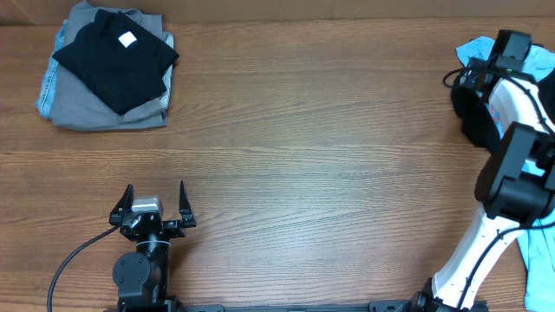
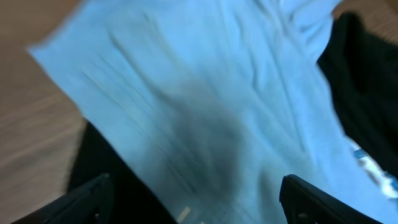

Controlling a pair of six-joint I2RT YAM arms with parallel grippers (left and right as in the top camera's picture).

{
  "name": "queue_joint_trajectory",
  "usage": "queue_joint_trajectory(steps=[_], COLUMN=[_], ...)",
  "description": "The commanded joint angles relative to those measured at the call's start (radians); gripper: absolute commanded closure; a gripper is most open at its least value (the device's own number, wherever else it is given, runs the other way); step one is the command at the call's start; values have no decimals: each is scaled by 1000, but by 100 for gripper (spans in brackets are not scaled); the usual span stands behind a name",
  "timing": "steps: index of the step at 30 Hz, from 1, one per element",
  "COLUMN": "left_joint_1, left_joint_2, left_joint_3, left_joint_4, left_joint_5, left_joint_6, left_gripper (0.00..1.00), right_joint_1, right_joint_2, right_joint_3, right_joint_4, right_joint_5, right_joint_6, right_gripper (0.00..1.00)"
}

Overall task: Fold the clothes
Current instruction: 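Reach the right gripper to the light-blue T-shirt at the right edge, then close the right gripper on the light-blue T-shirt and lift it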

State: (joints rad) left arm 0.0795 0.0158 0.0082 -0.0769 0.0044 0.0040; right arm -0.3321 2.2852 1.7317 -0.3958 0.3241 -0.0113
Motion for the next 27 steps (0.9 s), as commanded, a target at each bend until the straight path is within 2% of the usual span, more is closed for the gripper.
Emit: queue_joint_trajectory(steps=[1, 4, 11, 12, 13, 14, 16, 18, 22, 27], left_joint_1=[5, 5, 5, 5, 5, 5, 5, 5, 5, 5], left_joint_2=[-11, -11, -11, -11, -11, -11, -11, -11, -11, -11], left_joint_3=[-3, -3, -3, -3, -3, -3, -3, -3, -3, -3], left_joint_4=[0, 0, 0, 0, 0, 0, 0, 0, 0, 0], left_joint_5=[7, 7, 7, 7, 7, 7, 7, 7, 7, 7], left_joint_6=[19, 19, 19, 19, 19, 19, 19, 19, 18, 19], left_gripper=[0, 0, 0, 0, 0, 0, 0, 0, 0, 0], right_joint_1=[-10, -23, -58, -63, -68, -71, -77, -78, -78, -69], right_joint_2=[55, 74, 87, 87, 87, 87, 87, 87, 87, 86], right_joint_3=[33, 33, 33, 33, 33, 33, 33, 33, 33, 43], right_joint_4=[29, 41, 43, 42, 39, 38, 34, 32, 32, 23], right_joint_5=[68, 58, 16, 2, -15, -27, -42, -42, -42, -41], right_joint_6=[-19, -16, -15, -15, -14, -10, 6, 15, 15, 19], right_gripper=[16, 27, 30, 32, 35, 44, 55, 62, 64, 60])
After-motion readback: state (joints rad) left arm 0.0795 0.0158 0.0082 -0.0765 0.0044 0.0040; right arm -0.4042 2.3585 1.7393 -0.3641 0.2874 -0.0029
